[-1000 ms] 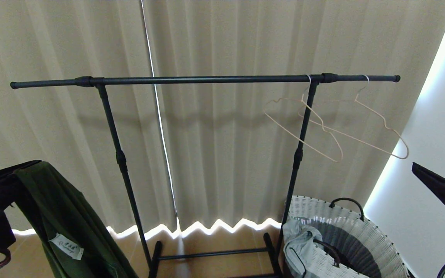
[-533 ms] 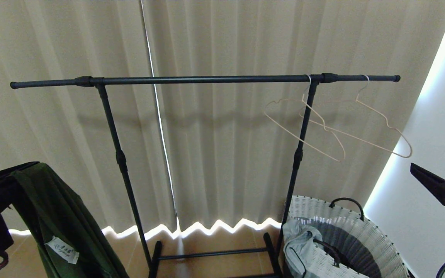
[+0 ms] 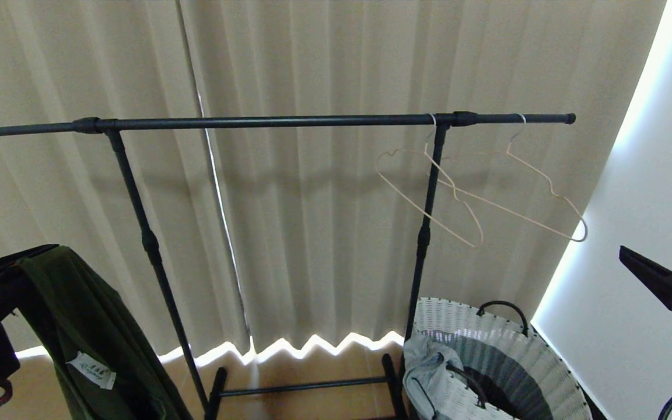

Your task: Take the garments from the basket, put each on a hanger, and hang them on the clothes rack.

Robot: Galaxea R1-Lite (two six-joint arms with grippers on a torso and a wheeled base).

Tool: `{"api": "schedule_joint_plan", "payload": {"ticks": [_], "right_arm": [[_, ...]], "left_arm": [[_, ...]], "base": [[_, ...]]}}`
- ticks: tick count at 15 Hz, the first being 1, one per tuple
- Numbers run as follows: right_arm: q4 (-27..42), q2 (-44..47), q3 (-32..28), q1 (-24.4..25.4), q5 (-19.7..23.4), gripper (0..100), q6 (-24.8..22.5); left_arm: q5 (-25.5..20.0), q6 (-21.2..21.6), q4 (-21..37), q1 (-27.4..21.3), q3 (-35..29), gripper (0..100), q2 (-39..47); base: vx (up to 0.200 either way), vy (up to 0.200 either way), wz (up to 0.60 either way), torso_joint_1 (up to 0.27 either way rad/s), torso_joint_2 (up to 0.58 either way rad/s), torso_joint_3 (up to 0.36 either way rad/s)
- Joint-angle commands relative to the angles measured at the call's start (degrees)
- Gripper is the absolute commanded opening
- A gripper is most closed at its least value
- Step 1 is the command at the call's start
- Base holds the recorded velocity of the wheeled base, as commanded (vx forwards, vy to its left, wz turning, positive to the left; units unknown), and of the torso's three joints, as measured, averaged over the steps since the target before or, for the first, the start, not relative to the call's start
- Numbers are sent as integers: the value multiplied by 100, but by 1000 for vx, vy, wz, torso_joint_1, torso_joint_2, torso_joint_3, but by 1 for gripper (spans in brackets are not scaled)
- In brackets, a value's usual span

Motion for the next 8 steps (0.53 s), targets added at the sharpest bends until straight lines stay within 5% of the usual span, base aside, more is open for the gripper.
{"api": "schedule_joint_plan", "payload": {"ticks": [1,8], "right_arm": [[-6,-9,4,0,0,100,-1],[-6,-9,4,-149,-8,100,-1]], "left_arm": [[-1,1,-6,0,-7,0,29],[-1,10,-6,0,-33,0,38]], "base": [[0,-200,0,7,-2,2],[0,-200,0,2,2,2]]}}
